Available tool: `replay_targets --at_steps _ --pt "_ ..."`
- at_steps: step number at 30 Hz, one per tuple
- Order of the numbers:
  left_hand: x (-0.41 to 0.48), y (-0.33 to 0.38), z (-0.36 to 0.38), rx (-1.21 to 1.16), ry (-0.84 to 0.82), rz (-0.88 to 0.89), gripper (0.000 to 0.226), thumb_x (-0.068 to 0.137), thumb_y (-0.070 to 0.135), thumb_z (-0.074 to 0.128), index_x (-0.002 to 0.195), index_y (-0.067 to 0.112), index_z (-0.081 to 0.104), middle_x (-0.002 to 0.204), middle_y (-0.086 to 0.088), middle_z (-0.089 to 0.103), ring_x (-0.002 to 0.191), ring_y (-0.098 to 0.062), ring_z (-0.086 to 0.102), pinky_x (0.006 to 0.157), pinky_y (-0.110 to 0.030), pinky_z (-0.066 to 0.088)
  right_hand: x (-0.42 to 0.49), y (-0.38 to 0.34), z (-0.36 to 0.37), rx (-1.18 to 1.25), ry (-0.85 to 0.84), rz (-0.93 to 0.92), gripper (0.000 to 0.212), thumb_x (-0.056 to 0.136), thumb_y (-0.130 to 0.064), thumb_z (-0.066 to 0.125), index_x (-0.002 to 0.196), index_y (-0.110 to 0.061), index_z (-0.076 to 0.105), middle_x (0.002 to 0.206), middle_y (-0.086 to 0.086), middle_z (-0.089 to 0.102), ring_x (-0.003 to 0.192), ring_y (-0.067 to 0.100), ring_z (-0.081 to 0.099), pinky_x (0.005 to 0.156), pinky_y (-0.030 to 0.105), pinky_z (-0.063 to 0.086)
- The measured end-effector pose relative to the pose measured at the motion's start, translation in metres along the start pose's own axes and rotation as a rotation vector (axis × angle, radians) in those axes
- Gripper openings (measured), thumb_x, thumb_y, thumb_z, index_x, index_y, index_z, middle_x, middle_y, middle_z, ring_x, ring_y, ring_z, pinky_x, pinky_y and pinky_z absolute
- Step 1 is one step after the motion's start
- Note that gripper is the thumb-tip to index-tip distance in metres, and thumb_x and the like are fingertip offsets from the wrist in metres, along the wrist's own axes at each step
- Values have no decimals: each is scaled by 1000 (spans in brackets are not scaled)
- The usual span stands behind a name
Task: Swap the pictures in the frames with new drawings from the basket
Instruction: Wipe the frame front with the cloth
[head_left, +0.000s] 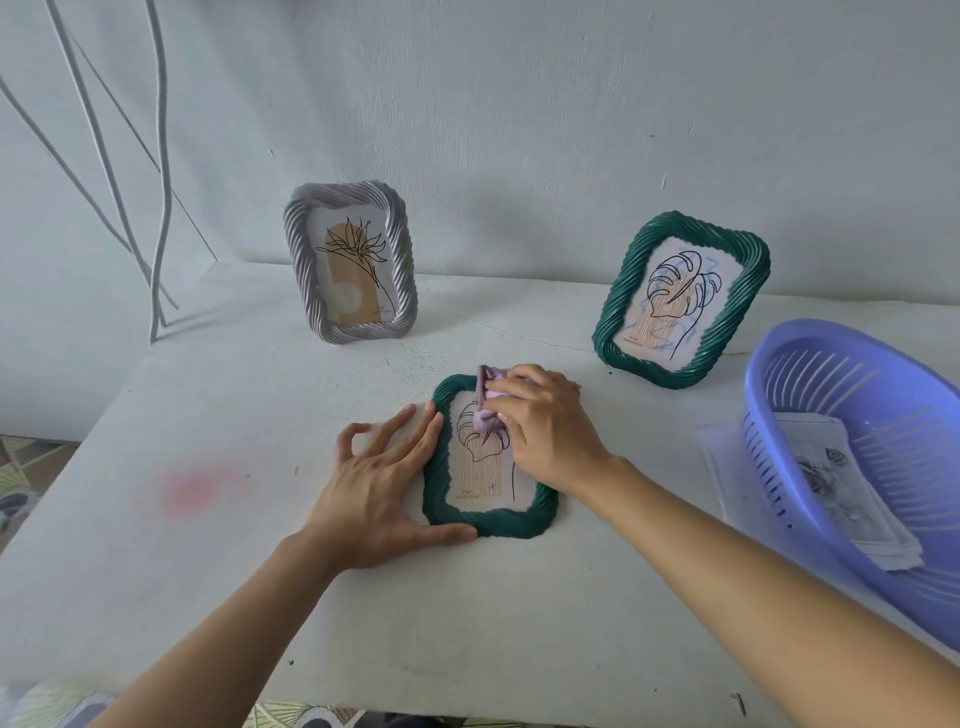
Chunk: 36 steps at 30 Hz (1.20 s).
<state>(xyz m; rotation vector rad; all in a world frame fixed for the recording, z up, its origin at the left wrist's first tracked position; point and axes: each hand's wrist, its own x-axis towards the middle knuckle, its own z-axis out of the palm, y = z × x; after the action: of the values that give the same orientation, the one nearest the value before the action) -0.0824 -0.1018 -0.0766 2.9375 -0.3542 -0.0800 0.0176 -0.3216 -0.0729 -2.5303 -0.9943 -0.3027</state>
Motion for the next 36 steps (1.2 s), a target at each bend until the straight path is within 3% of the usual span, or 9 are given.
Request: replay_targets --at_steps 4,8,14,24,27,31,36 --pt "0 1 0 14 0 0 123 65 102 27 159 27 -1 165 14 -4 152 -5 -7 120 -46 6 -14 -16 4 196 -94 -109 26 90 -10 52 98 -14 77 112 -1 73 115 20 53 100 37 40" --pt "0 1 -1 6 2 -3 124 65 102 28 159 26 0 164 15 -5 152 -4 -7 120 -45 6 -41 -12 -6 297 -197 -234 25 86 1 61 99 -13 76 113 -5 72 123 15 52 108 32 35" --pt "0 1 -2 6 -6 7 123 67 101 28 158 27 -6 164 15 -8 151 -4 -10 121 -45 2 -51 18 -30 194 -195 -268 24 89 -8 56 95 -18 77 105 -8 70 117 16 56 97 40 42" --pt "0 1 -1 2 -11 4 122 66 101 26 158 29 -8 164 15 -10 151 -5 -11 120 -46 1 1 12 -5 52 -12 -10 22 85 -21 71 106 -26 77 94 -5 69 92 20 52 77 40 47" --pt "0 1 -1 4 -1 3 122 66 102 27 159 28 -4 164 15 -7 152 -5 -9 120 -46 3 1 -2 2 172 -44 -26 20 86 -19 73 104 -25 77 97 -6 70 95 17 52 81 37 47" --pt "-1 0 1 -32 32 7 122 66 100 35 159 25 9 165 14 4 153 -7 3 120 -46 9 -21 -8 -7 334 -192 -164 14 84 -16 75 96 -21 79 97 -7 67 99 10 51 86 20 43" --pt "-1 -1 0 -24 21 11 122 66 100 33 159 26 3 164 15 2 152 -6 -3 120 -45 5 -34 18 -23 267 -228 -177 17 82 -14 74 95 -23 79 96 -8 67 101 14 54 88 30 47"
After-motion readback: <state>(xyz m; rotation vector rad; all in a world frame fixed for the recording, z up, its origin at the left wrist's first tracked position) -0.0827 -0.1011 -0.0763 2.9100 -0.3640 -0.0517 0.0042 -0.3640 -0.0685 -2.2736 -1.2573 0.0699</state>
